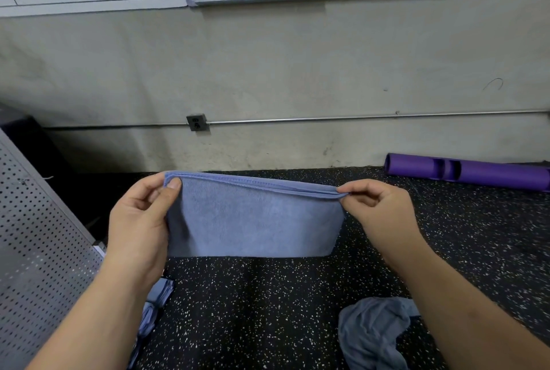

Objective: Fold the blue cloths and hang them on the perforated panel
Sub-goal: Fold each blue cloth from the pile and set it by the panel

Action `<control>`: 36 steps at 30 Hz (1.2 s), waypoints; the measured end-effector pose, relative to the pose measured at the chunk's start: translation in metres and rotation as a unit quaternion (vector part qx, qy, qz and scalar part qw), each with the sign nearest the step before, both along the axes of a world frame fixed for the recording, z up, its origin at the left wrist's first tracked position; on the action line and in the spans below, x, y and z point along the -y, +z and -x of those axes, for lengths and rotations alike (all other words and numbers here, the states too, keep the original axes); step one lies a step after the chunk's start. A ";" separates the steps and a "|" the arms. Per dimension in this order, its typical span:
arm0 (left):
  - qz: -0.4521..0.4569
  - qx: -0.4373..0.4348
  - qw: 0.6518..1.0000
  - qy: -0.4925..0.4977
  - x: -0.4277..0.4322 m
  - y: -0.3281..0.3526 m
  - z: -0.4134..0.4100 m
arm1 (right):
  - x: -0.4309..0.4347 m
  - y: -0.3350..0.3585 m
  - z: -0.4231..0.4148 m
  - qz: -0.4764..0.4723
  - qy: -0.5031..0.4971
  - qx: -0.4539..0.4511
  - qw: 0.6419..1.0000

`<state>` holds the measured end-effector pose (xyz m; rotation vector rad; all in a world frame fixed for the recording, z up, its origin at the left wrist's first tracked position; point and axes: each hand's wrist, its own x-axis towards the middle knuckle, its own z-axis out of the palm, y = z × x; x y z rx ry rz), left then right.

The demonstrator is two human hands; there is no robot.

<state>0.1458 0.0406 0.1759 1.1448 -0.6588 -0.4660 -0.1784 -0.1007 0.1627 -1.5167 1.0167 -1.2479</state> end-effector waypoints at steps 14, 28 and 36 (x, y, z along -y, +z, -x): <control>-0.002 0.012 1.000 0.025 -0.001 -0.001 -0.012 | 0.001 0.001 0.006 0.015 0.095 -0.047 0.994; 0.005 0.021 1.000 -0.001 -0.004 0.004 -0.007 | 0.004 -0.004 0.002 0.038 0.085 -0.145 0.985; -0.021 0.045 0.998 -0.023 0.002 -0.006 -0.006 | 0.004 -0.005 0.005 0.058 0.015 -0.353 0.934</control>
